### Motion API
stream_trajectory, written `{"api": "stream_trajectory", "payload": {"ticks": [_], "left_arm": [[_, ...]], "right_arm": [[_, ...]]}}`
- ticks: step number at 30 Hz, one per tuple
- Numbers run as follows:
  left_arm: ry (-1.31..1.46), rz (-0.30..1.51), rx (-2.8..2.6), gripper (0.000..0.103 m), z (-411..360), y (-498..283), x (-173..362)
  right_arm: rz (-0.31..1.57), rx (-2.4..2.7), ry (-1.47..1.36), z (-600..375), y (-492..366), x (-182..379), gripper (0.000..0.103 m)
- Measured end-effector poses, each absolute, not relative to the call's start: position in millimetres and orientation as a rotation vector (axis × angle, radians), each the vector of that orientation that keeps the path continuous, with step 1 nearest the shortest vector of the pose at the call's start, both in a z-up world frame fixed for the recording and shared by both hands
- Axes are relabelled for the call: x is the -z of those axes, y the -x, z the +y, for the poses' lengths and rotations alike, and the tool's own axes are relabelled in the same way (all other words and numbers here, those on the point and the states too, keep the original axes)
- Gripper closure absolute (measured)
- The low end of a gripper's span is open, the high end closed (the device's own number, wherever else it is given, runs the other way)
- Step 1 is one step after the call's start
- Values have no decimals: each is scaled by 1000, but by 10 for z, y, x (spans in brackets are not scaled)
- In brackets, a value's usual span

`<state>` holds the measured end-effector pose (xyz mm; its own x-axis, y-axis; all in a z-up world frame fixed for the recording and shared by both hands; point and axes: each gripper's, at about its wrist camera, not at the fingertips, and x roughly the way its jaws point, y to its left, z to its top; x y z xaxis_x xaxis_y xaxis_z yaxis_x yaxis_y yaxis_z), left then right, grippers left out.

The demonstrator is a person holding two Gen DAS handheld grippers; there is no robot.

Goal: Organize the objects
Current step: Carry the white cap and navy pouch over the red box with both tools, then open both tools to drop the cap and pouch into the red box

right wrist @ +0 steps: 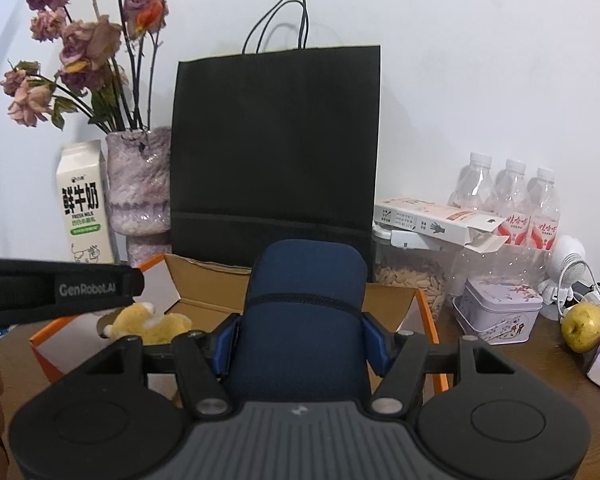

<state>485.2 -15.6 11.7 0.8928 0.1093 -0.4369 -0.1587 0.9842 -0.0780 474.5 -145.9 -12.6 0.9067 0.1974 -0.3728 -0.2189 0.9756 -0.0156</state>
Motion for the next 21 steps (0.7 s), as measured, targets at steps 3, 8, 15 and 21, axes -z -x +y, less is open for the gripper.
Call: {"api": "stream_trajectory", "payload": {"ticks": [3,8,15,21], "left_arm": [[101,460,-131,62,-189,-4911,-71],[81,476,-129,62,-204,-4974,1],[59,481,-117,62,-221,-4981,45],[65,476,-118,39,-211,-4967,22]], "right_arm": [[393,-207,62,-1461,-4808,162,42],[421,-191,70,-1470,-4885,227,42],[460,-185,80,-1474,-4935,297,41],[496,-182,75,-1486,-4967,319,37]]}}
